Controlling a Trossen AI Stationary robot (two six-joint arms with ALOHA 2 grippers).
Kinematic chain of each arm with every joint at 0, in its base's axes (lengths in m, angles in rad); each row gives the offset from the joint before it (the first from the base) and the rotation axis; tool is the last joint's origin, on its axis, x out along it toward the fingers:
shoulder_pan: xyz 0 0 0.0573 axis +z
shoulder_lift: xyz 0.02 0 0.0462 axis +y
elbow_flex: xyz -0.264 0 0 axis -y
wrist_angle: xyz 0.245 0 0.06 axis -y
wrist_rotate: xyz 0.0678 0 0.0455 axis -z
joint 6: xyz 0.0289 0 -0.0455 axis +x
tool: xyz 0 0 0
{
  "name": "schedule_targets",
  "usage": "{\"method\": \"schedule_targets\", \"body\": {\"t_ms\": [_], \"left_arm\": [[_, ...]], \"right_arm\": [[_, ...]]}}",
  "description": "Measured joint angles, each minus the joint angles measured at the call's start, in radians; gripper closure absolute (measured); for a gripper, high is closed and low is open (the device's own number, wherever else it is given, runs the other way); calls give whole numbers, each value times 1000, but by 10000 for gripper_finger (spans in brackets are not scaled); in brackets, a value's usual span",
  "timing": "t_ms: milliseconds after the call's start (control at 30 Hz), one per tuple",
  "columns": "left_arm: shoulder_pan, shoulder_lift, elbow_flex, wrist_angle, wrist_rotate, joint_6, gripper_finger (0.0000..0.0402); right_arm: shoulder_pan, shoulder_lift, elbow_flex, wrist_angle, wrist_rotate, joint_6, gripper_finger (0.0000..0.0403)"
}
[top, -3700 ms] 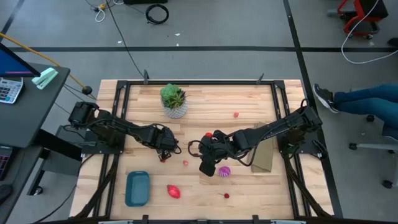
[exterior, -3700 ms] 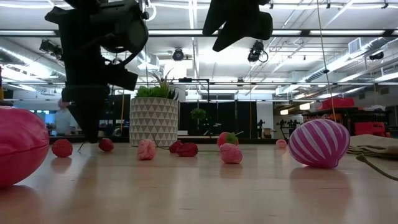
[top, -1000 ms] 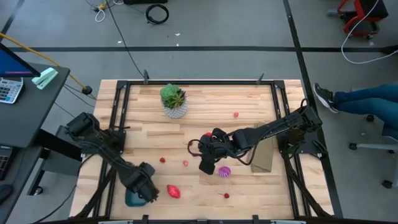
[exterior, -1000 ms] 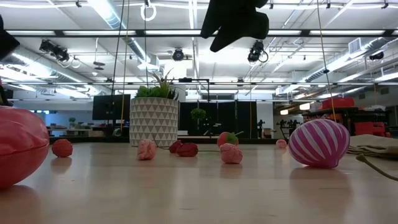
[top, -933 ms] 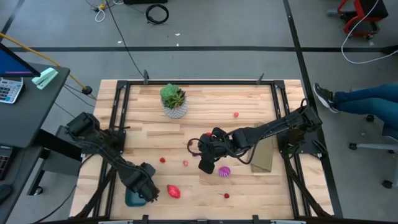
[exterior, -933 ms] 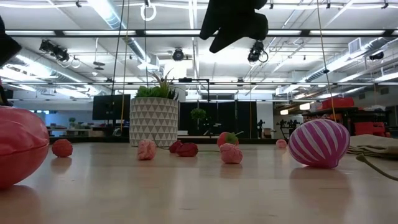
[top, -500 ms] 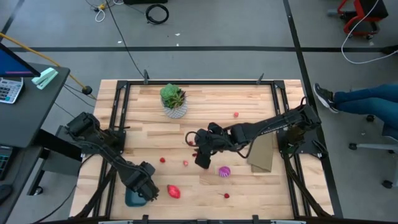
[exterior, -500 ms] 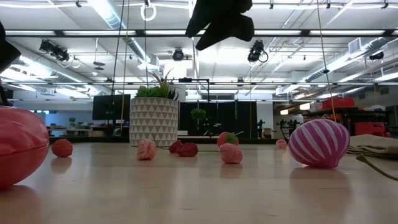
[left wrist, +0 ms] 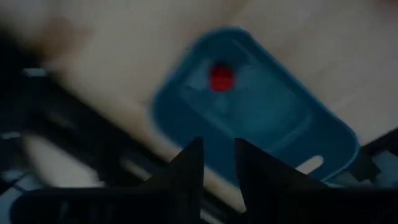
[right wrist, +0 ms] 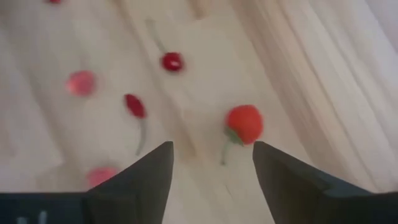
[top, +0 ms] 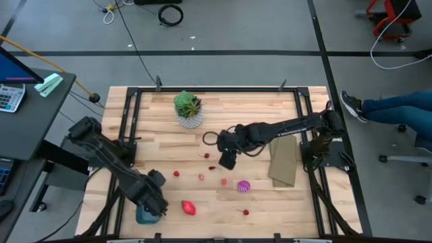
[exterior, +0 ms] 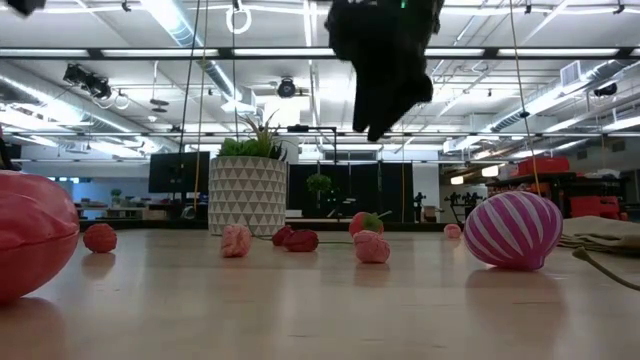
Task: Pick and placing Produce into tupperware
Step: Put the strawberry into the bin
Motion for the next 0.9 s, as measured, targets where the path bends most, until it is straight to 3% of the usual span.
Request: {"method": "schedule_targets", "body": {"t_ms": [133, 300, 567, 900], "left_arm": [[2, -23, 87, -129, -106, -28, 317], [10, -33, 145, -161, -209, -32, 326], [50, -32, 153, -162, -245, 4, 333], [100, -32, 153, -164, -249, 59, 327]], "right_arm": [[-36, 1, -50, 12, -36, 82, 161], [-55, 1, -121, 17, -81, 143, 161], [-54, 2, -227, 120, -107, 172, 166], [-58, 2, -232, 205, -124, 172, 167]]}}
